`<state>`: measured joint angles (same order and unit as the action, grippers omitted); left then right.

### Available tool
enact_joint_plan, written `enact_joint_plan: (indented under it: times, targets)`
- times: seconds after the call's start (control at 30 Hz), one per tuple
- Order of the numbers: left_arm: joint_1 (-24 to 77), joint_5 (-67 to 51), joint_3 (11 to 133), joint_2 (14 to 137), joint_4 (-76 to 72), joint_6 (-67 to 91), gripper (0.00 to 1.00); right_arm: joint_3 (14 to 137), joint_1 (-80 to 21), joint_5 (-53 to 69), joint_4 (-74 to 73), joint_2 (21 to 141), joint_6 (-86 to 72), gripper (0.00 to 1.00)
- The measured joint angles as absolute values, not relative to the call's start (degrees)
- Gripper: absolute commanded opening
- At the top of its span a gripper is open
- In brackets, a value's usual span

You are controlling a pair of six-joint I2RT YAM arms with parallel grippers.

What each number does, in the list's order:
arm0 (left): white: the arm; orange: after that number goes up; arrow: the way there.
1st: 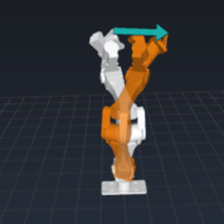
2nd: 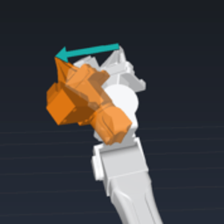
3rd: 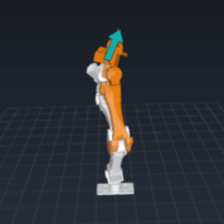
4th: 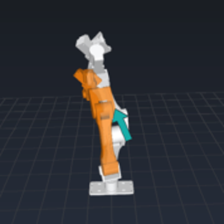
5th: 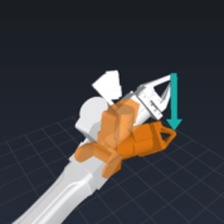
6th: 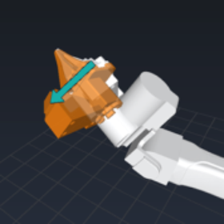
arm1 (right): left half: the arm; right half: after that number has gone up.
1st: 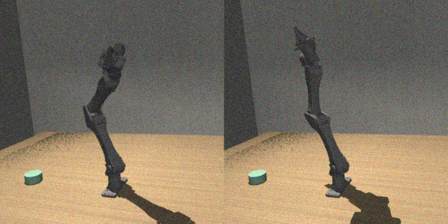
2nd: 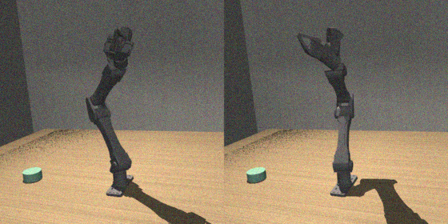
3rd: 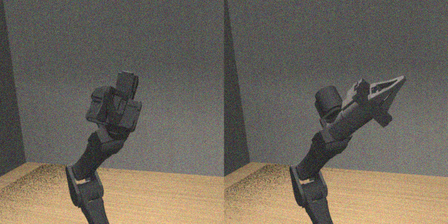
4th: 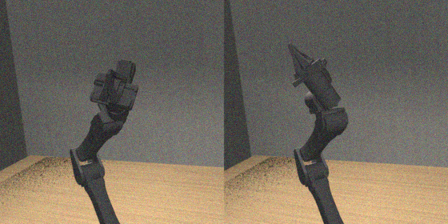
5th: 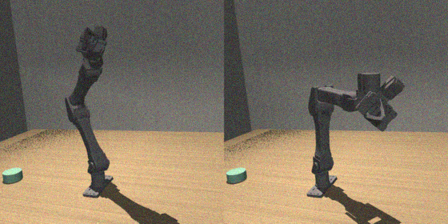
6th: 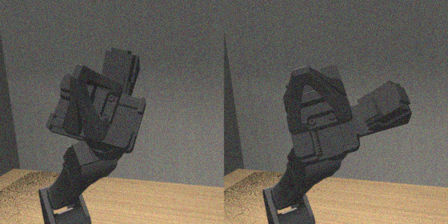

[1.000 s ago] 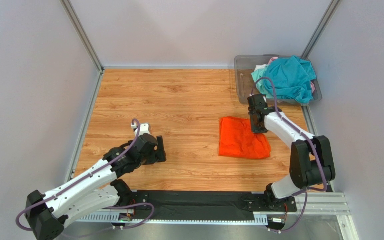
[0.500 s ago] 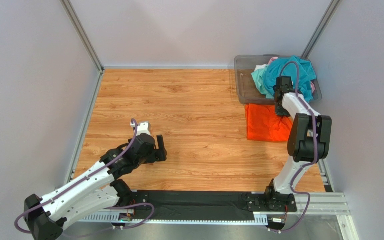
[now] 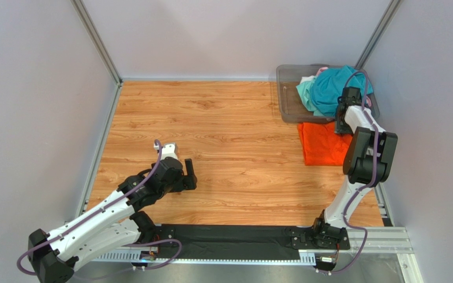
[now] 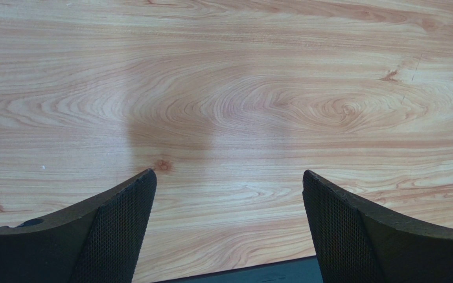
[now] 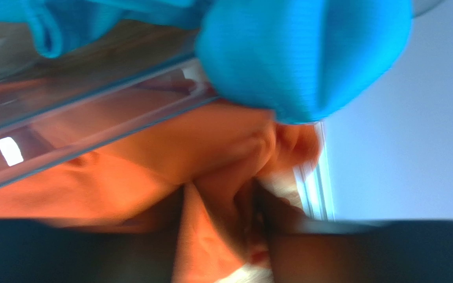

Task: Fold and stack the t-shirts
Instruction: Neatly place the folded tshirt to the corner, then reset both grippers

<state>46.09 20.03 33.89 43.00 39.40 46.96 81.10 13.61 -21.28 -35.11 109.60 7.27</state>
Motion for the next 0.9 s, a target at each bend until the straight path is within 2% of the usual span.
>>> enact_joint_plan:
  times: [0.03,0.33,0.47,0.67,0.77,0.9]
  targets:
    - [46.09,20.03,33.89,43.0,39.35,46.94,1.0,81.25,14.11,-21.12,-35.24,109.75,7.25,1.0]
    - [46.09,20.03,33.91,42.96,39.44,46.89,1.0,84.51,14.66,-21.28,-36.49,109.51,3.38,1.0]
    - [46.09,20.29,34.65,42.81,40.6,46.98,1.0,83.57,14.66,-20.73,-37.74,105.78,-1.32,1.0]
    - [46.09,22.94,37.63,41.74,44.42,47.72,1.0,74.91,13.76,-13.47,-37.91,85.34,-9.13,1.0]
    - [46.09,24.95,38.94,40.49,46.35,48.75,1.0,68.88,11.07,-9.54,-36.58,72.69,-11.49,1.0]
    - [46.09,27.14,39.88,39.13,48.45,50.13,1.0,62.39,6.85,-5.91,-36.69,62.24,-13.67,1.0]
